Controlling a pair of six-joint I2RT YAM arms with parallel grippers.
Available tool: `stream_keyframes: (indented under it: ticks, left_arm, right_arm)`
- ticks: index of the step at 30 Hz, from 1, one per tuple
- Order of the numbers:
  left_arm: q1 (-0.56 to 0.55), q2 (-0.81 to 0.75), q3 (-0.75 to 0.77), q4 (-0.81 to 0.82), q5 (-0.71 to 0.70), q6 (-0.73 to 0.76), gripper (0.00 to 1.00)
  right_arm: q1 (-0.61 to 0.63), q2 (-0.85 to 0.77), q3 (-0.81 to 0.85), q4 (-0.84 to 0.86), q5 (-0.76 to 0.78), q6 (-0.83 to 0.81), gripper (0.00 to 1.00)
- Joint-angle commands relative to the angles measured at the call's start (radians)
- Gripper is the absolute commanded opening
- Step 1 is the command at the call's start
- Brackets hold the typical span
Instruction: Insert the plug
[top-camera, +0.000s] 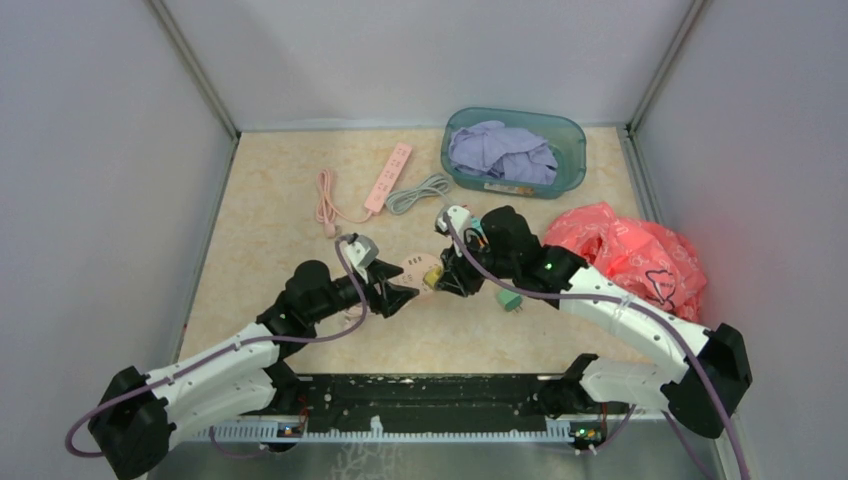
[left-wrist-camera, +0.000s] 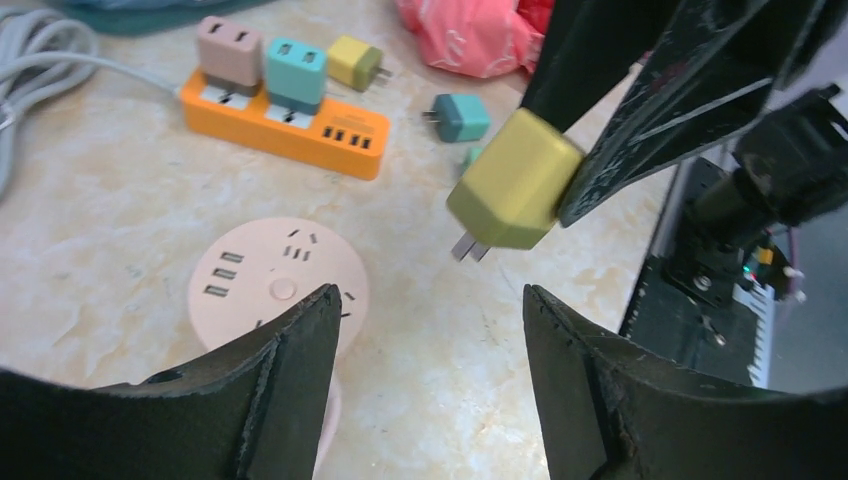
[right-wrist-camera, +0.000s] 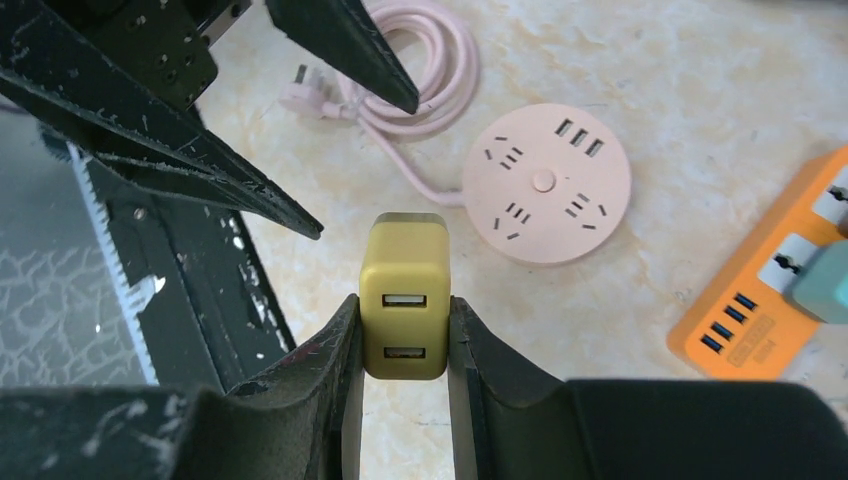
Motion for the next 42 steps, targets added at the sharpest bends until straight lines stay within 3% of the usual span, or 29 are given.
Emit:
stream_keyframes:
  ticks: [1,16,30,42]
  left_arm:
    - [0.007,-0.007,0.020,-0.042,-0.176,-0.051,0.73]
    - [0.083,0.154,0.101,-0.154,-0.311,-0.241,0.74]
    - [0.193,0.393,0.185,-0.179,-0.210,-0.329,0.70]
    - [0.236,0.572,0.229,-0.148,-0.085,-0.370,0.65]
  right_arm:
    - [-0.001,0.005,0.077,-0.005,0.165,0.093,0.00]
    - [0.079,0.216,0.248,-0.165,0.464,0.211,0.00]
    - [0.112,0.461,0.399,-0.232,0.553,0.274,0.00]
    - [0.114,0.529,0.420,-0.205,0.586,0.297,0.00]
